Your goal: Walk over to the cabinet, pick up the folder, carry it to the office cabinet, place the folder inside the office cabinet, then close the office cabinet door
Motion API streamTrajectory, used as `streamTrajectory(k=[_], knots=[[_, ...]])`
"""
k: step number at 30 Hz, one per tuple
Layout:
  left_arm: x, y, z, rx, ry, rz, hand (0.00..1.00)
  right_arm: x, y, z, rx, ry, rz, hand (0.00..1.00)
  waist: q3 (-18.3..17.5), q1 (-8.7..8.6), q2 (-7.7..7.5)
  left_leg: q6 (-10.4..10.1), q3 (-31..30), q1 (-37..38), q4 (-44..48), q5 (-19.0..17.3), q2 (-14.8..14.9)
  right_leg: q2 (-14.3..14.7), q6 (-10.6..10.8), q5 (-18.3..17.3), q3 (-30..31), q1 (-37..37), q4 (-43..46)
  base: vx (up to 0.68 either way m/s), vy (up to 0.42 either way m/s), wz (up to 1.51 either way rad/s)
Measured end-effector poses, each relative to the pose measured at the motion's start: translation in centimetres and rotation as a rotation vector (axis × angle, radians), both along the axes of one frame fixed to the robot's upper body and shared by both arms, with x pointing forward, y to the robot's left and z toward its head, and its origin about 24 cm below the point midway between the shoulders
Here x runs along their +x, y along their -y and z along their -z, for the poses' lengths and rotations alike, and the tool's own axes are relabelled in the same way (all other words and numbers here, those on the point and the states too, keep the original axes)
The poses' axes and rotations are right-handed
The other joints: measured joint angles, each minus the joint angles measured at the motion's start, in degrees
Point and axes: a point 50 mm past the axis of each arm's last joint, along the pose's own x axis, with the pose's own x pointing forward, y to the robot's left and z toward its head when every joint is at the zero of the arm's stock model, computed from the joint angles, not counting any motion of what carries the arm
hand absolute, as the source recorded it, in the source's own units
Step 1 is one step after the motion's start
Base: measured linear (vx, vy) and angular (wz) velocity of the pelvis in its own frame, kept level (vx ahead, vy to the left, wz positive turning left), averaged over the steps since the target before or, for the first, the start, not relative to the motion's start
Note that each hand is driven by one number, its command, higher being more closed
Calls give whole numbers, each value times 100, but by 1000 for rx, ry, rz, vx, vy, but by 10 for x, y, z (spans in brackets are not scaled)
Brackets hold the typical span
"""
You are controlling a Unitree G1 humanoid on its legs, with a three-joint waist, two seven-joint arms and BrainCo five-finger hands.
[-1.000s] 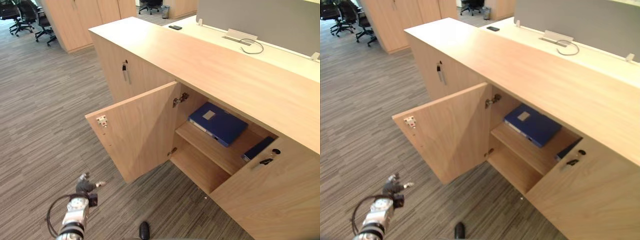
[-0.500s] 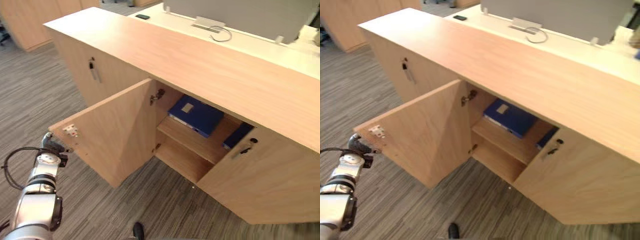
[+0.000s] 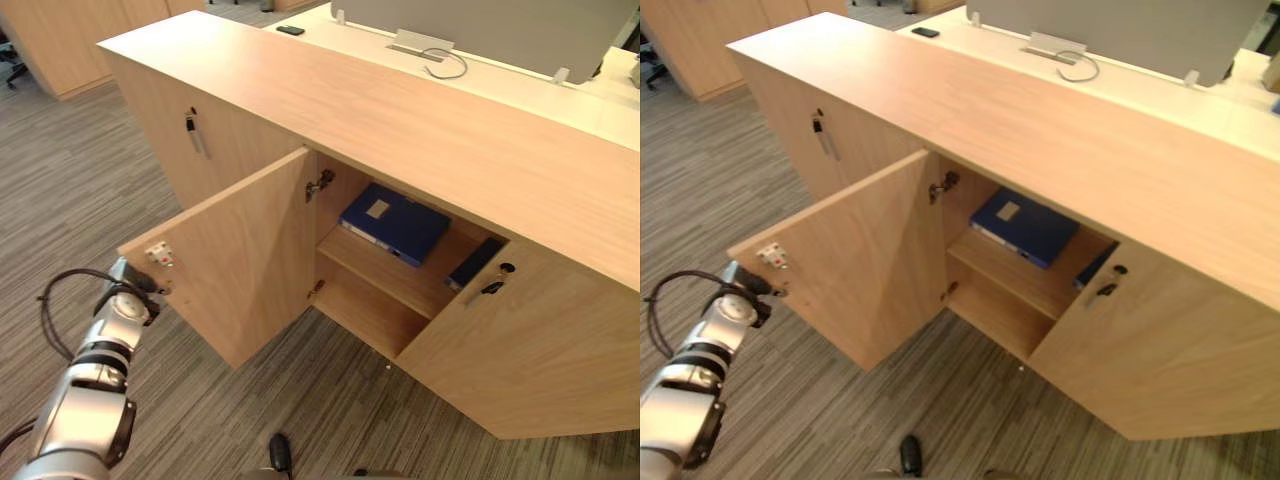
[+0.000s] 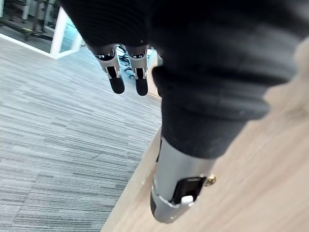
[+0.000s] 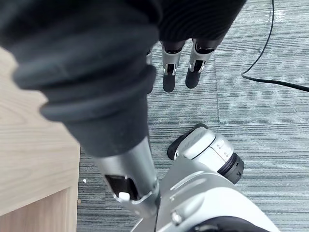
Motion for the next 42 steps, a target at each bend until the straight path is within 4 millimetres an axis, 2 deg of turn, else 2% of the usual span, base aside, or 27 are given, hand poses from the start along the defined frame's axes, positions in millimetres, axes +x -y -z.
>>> streamTrajectory(k=[2, 4, 5, 7, 10, 14, 16, 17, 18, 20, 21, 22, 23, 24, 26, 28, 29, 30, 31, 33, 34, 35, 37, 38, 40, 41, 42], knots=[[-4, 29, 13, 7, -7, 127, 0, 0, 0, 0, -6, -5, 0, 0, 8, 4, 43, 20, -172, -26, -1, -13, -78, -52, 4, -3, -92, 12, 37, -160, 79, 35], [-22, 81, 44, -53, -58, 331, 0, 9, 2, -1, -14, 11, -8, 0, -29, 9, 65, 19, -272, -93, -1, -12, -192, -153, 92, -67, -94, -16, 37, -157, 84, 31], [-28, 93, 51, -81, -71, 368, 0, 11, 3, -1, -18, 16, -10, 0, -33, 7, 88, 19, -282, -93, -1, -11, -207, -165, 109, -86, -95, -18, 43, -117, 47, 9], [-52, 146, 70, -207, -100, 545, 0, 15, 7, -2, -43, 21, -35, 0, -102, 13, 184, 27, -308, -103, -1, -1, -262, -203, 118, -178, -79, -57, 80, -114, 38, 2], [-78, 196, 84, -397, -178, 706, 0, 20, 8, -3, -57, 26, -71, 0, -230, -9, 259, 74, -258, -212, -1, 38, -262, -189, 119, -179, 80, -189, 63, -55, 34, -16], [-133, 225, 119, -755, -422, 719, 0, 33, 8, -4, -61, 36, -146, 0, -210, -106, 253, 146, -27, -342, 1, 94, -198, -162, 149, -158, 380, -397, -117, -2, 44, -55], [-142, 226, 124, -872, -467, 680, 0, 48, 9, -6, -73, 55, -196, 0, -68, -95, 245, 204, 250, -488, 8, 134, -131, -182, 223, -47, 424, -635, -147, -1, 51, -66], [-143, 222, 125, -926, -482, 646, 0, 60, 12, -8, -95, 69, -254, 0, 64, -51, 252, 218, 526, -509, 24, 152, -24, -269, 135, 11, 100, -724, -253, -11, 40, -114], [-146, 215, 128, -979, -488, 595, 0, 73, 16, -12, -123, 81, -332, 0, 94, 28, 256, 248, 851, -521, 33, 120, 111, -456, -55, 132, -804, -782, -366, -5, 27, -127], [-146, 199, 131, -1033, -480, 508, 0, 92, 14, -16, -142, 113, -444, 0, 91, 89, 251, 203, 1257, -452, 35, 81, 292, -706, -211, 310, -2336, -744, -474, 53, -83, -133], [-144, 192, 131, -1043, -472, 477, 0, 97, 8, -16, -137, 129, -484, 0, 91, 95, 213, 167, 1455, -350, 35, 64, 323, -772, -138, 580, -2576, -661, -552, 78, -137, -109], [-144, 188, 133, -1050, -473, 453, 0, 98, 6, -15, -128, 130, -504, 0, 104, 88, 193, 134, 1540, -254, 35, 43, 316, -778, -54, 764, -2460, -617, -578, 40, -99, -67], [-143, 184, 137, -1070, -473, 408, 0, 96, 5, -15, -121, 126, -504, 0, 115, -4, 206, 45, 1671, -47, 34, 0, 331, -766, 236, 989, -2203, -506, -568, 33, -135, -63], [-146, 180, 140, -1111, -463, 350, 0, 94, 8, -15, -126, 120, -506, 0, 85, -8, 252, -68, 1812, 130, 32, -59, 420, -654, 278, 965, -2075, -435, -590, 63, -190, -71], [-150, 178, 148, -1172, -461, 264, 0, 86, 9, -14, -123, 104, -498, 0, 31, -29, 305, -220, 1975, 288, 42, -112, 615, -457, 220, 874, -1946, -352, -642, 90, -215, -58], [-151, 177, 155, -1223, -464, 184, 0, 82, 7, -12, -112, 101, -473, 0, 43, -61, 274, -348, 2030, 139, 635, -410, 951, -318, 120, 703, -1889, -351, -555, 84, -225, -28], [-152, 177, 158, -1267, -463, 133, 0, 79, 9, -12, -109, 96, -452, 0, 46, -67, 271, -413, 2030, -67, 1350, -733, 1273, -199, 63, 619, -1829, -340, -480, 90, -212, -24], [-154, 177, 160, -1286, -464, 105, 0, 77, 10, -12, -110, 91, -443, 0, 49, -64, 268, -413, 2030, -139, 1673, -891, 1440, -127, 39, 590, -1798, -316, -461, 210, -311, -38], [-161, 173, 167, -1325, -464, 13, 0, 66, 14, -10, -103, 65, -401, 0, 47, -54, 289, -343, 1990, -278, 2554, -1159, 1873, 86, -60, 495, -1720, -122, -467, 224, -284, -34], [-163, 168, 170, -1337, -448, -51, 0, 58, 15, -9, -98, 50, -368, 0, 47, -31, 285, -310, 1787, -412, 3155, -1194, 2102, 182, -106, 467, -1608, 1, -467, 176, -198, -33], [-163, 163, 171, -1358, -410, -111, 0, 53, 17, -9, -95, 40, -341, 0, 50, -12, 280, -254, 1217, -744, 3893, -1125, 2182, 202, -177, 406, -1446, 92, -466, 151, -63, -60], [-164, 159, 173, -1366, -371, -179, 0, 54, 21, -10, -106, 36, -331, 0, 79, 64, 239, -526, 531, -904, 4083, -1480, 1936, 129, -191, 397, -1229, 103, -444, 168, -31, -88], [-169, 148, 176, -1363, -323, -275, 0, 59, 21, -11, -116, 45, -331, 0, 104, 181, 202, -656, -415, -890, 3830, -1964, 1231, -43, -193, 396, -795, 105, -383, 68, 123, -105], [-170, 145, 177, -1361, -310, -302, 0, 60, 21, -11, -116, 48, -331, 0, 103, 197, 206, -657, -628, -874, 3646, -2006, 1060, -64, -193, 395, -692, 103, -360, 62, 189, -87], [-177, 132, 181, -1358, -253, -420, 0, 61, 17, -10, -108, 53, -329, 0, 75, 264, 257, -723, -1414, -697, 2559, -1848, 599, -47, -105, 368, -480, 78, -295, 57, 216, -81], [-183, 127, 185, -1336, -243, -476, 0, 61, 12, -9, -98, 56, -326, 0, 32, 288, 318, -529, -1587, -644, 2384, -1404, 549, 37, 15, 321, -354, 63, -296, 55, 201, -64], [-188, 120, 189, -1307, -243, -532, 0, 61, 3, -7, -78, 62, -316, 0, 30, 247, 180, -541, -1502, -574, 2328, -1374, 495, -32, 80, 320, -314, 104, -302, 61, 172, -36]])
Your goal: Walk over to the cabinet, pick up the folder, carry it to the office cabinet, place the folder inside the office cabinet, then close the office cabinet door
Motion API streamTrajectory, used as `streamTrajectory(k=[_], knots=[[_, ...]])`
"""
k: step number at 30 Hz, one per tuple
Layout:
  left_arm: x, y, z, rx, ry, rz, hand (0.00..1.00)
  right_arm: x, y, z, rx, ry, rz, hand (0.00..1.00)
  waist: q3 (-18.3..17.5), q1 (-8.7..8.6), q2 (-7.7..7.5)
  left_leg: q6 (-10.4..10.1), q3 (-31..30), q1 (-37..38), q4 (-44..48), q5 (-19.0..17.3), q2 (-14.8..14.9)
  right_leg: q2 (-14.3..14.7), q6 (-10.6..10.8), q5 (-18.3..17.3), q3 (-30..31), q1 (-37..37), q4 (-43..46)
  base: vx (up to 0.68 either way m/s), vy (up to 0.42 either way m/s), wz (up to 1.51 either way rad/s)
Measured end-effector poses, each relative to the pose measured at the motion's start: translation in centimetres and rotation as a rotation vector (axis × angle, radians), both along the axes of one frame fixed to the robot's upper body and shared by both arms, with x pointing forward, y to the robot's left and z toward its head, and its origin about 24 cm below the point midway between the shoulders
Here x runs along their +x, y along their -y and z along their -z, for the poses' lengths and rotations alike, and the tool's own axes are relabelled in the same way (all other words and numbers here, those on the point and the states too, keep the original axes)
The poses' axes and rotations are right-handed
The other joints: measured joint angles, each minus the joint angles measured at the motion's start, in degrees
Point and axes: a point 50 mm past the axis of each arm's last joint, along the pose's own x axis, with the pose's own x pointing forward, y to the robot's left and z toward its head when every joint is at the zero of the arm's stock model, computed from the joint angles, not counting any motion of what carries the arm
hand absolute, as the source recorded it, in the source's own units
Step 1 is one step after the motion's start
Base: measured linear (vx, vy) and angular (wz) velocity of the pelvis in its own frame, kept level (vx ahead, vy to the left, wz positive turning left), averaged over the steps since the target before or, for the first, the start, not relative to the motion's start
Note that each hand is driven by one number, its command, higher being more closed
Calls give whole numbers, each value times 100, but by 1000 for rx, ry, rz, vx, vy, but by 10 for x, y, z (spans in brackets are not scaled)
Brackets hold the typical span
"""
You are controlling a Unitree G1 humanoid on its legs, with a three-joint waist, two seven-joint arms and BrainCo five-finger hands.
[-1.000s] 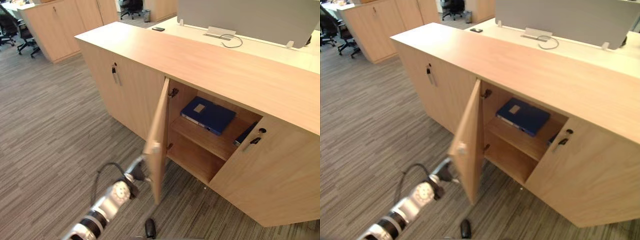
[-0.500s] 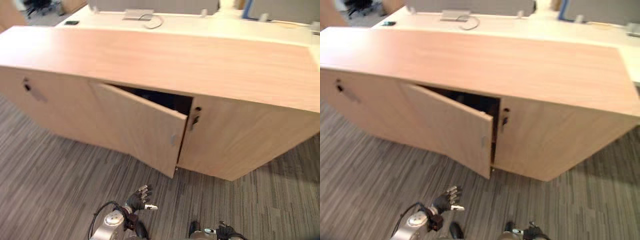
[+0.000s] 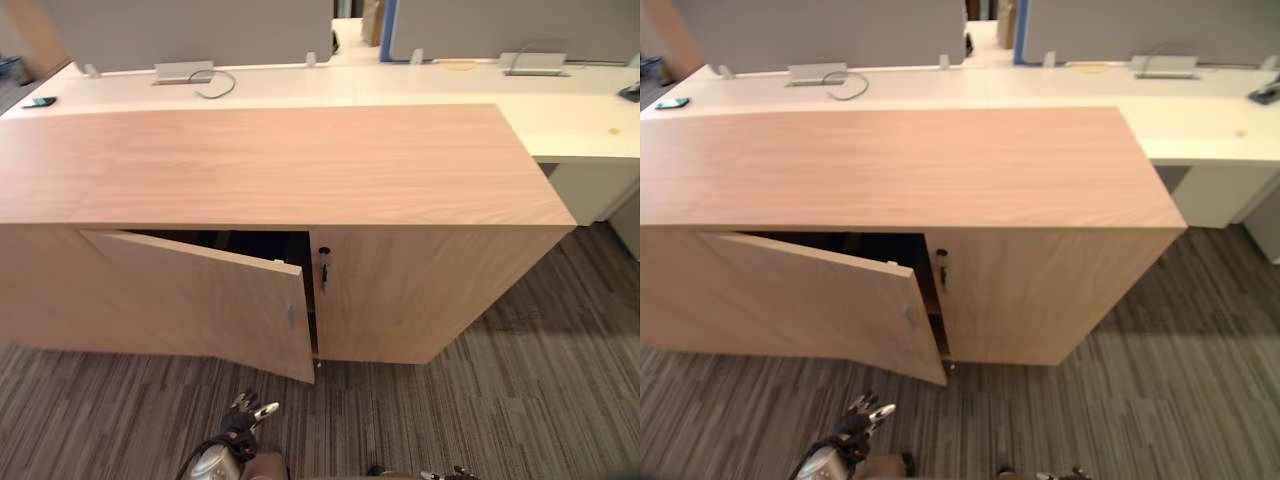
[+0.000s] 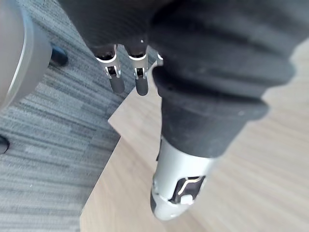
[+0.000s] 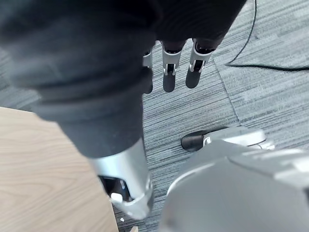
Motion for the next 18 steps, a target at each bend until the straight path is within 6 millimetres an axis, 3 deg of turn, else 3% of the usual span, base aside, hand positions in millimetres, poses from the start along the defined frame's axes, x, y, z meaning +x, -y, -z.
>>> streamTrajectory(k=[2, 3, 6, 9, 18], knots=[[-16, -13, 7, 84, -85, -20, 0, -5, -6, 2, 14, -2, 27, 0, -119, -2, -237, 134, 180, 172, -340, 102, -155, -202, 37, -27, 38, -58, 41, 71, 162, -26], [-27, -17, 11, 120, -141, -5, 0, -6, -9, 2, 16, -2, 32, 0, -157, -2, -282, 193, 307, 330, -597, 200, -219, -292, 39, -26, 86, -81, 32, 44, 105, -31], [-51, -26, 18, 144, -231, 14, 0, -6, -11, 2, 26, 8, 62, 0, -302, -3, -283, 249, 477, 660, -1332, 519, -362, -424, 167, -28, 232, -167, -28, 59, 46, -26], [-60, -30, 19, 130, -254, -15, 0, -12, -11, 3, 28, -4, 69, 0, -431, -6, -286, 234, 462, 704, -1674, 693, -351, -394, 185, -34, 216, -265, -81, 74, -2, -2], [-66, -21, 22, 91, -264, -73, 0, -23, -14, 6, 48, -33, 122, 0, -583, 18, -283, 232, 385, 949, -1986, 792, -344, -377, 185, -33, 66, -46, -206, 42, -6, 6]])
